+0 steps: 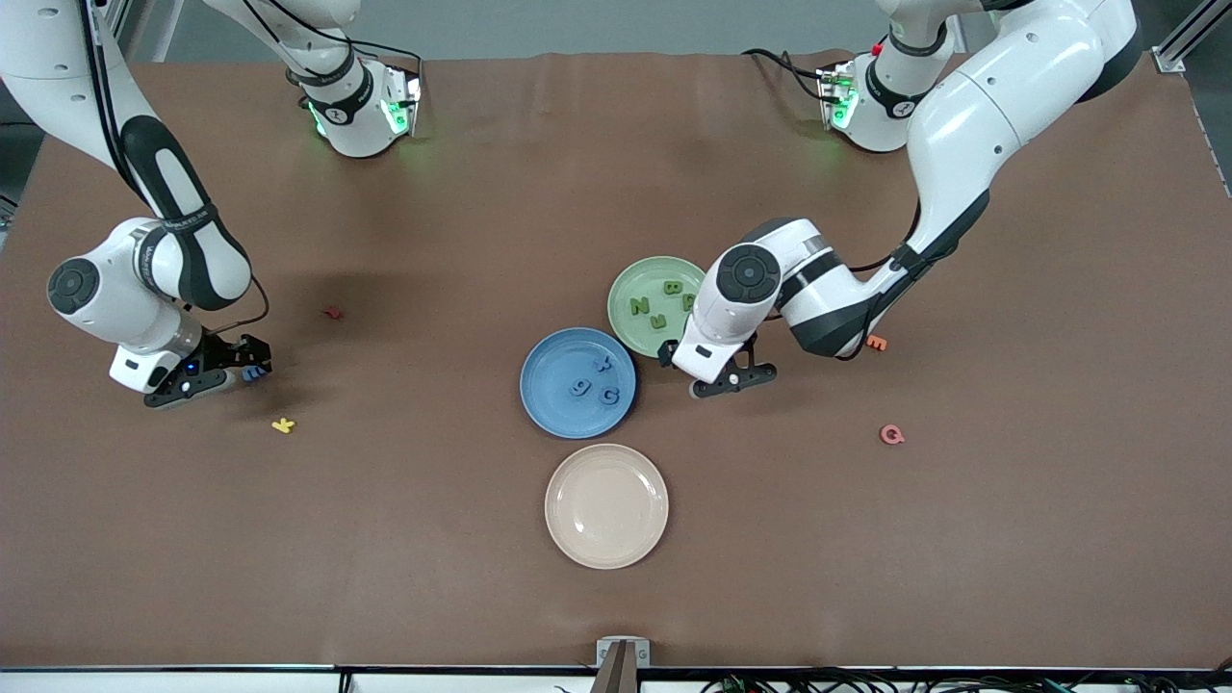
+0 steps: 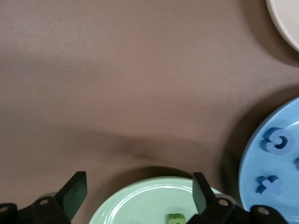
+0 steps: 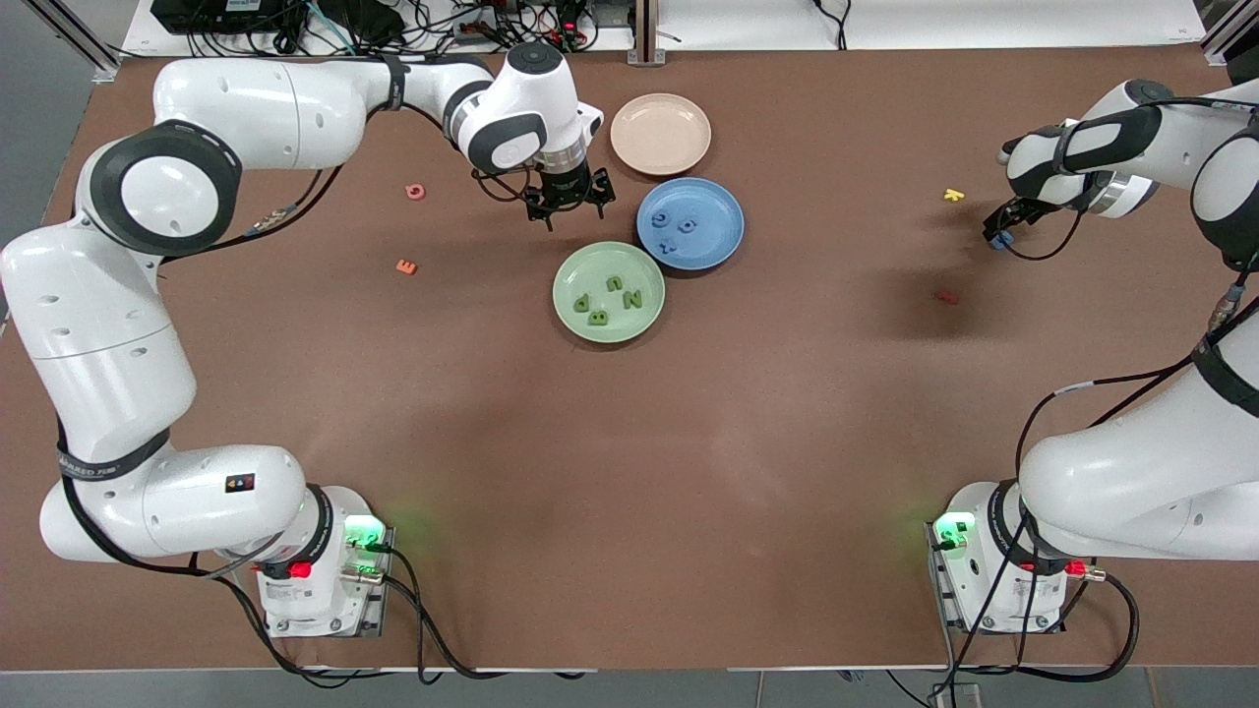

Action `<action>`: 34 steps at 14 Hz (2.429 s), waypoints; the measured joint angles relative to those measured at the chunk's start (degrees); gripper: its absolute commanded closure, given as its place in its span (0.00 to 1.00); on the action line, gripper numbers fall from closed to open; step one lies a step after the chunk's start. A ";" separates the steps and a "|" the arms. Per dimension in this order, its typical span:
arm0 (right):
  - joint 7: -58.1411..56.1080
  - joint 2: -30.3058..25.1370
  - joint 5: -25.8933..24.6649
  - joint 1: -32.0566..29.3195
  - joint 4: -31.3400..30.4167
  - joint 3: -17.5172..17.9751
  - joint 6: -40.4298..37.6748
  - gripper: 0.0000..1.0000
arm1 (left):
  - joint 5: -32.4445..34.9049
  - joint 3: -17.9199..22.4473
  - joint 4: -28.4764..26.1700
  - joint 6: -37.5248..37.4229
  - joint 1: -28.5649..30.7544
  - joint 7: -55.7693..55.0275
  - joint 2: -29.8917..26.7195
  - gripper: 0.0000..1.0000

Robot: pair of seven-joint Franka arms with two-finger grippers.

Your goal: Sort letters by color into matching plates

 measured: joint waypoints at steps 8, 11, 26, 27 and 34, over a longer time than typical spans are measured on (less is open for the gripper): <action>-0.09 0.81 -0.05 0.00 -1.34 0.01 1.67 0.50 | -18.04 8.82 -0.04 -0.03 -0.55 22.47 -7.37 0.01; -0.10 0.68 -0.05 0.00 -1.33 0.01 1.67 0.85 | -23.33 12.13 -1.69 -0.22 -0.84 30.00 -11.79 0.01; 41.98 -6.57 0.28 19.46 4.27 2.19 -16.27 1.00 | -45.08 36.91 -9.48 -12.24 0.76 69.38 -38.48 0.01; 49.73 -7.02 0.36 23.31 4.54 2.25 -16.26 1.00 | -45.08 37.08 -9.20 -12.79 2.35 69.40 -40.21 0.01; 94.46 -2.34 0.43 43.99 16.70 2.25 -16.15 1.00 | -45.19 37.28 -4.86 -17.63 8.87 70.68 -49.25 0.01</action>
